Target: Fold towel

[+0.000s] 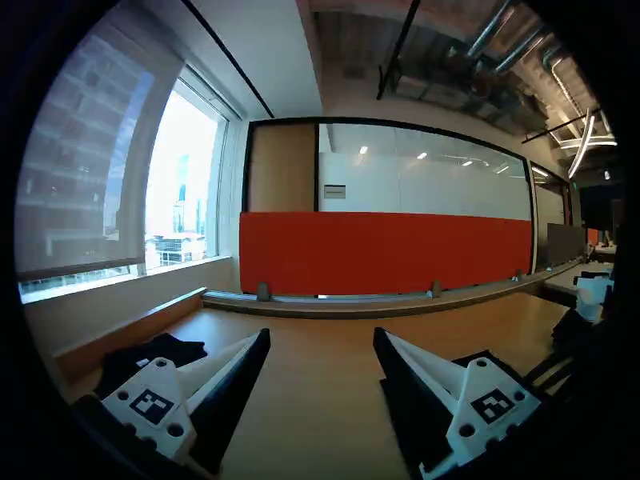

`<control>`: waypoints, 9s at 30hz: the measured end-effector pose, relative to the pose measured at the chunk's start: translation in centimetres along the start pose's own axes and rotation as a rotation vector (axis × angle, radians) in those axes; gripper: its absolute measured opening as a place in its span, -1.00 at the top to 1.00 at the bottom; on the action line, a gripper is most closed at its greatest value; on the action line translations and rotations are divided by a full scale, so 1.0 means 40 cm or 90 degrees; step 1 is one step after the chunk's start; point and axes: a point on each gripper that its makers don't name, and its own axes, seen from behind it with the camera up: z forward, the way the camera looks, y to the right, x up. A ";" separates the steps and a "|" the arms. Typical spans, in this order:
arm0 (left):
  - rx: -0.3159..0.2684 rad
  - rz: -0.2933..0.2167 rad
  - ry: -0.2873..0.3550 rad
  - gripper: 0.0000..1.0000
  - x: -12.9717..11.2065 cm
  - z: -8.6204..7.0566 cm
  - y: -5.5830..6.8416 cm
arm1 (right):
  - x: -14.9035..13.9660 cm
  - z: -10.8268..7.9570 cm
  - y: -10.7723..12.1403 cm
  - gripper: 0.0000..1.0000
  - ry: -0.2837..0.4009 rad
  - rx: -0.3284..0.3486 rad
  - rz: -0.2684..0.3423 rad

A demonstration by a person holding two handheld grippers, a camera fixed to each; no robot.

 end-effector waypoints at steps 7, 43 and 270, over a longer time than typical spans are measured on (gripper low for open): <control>-0.001 0.014 -0.011 -0.91 0.083 -0.003 0.010 | 0.130 -0.008 -0.004 -1.00 0.004 -0.005 -0.001; -0.143 0.080 -0.143 -0.91 0.179 -0.005 0.105 | 0.244 -0.020 -0.118 -1.00 -0.116 0.144 -0.116; -0.341 0.132 -0.584 0.84 -0.313 -0.344 0.343 | -0.264 -0.323 -0.227 0.72 -0.443 0.401 -0.154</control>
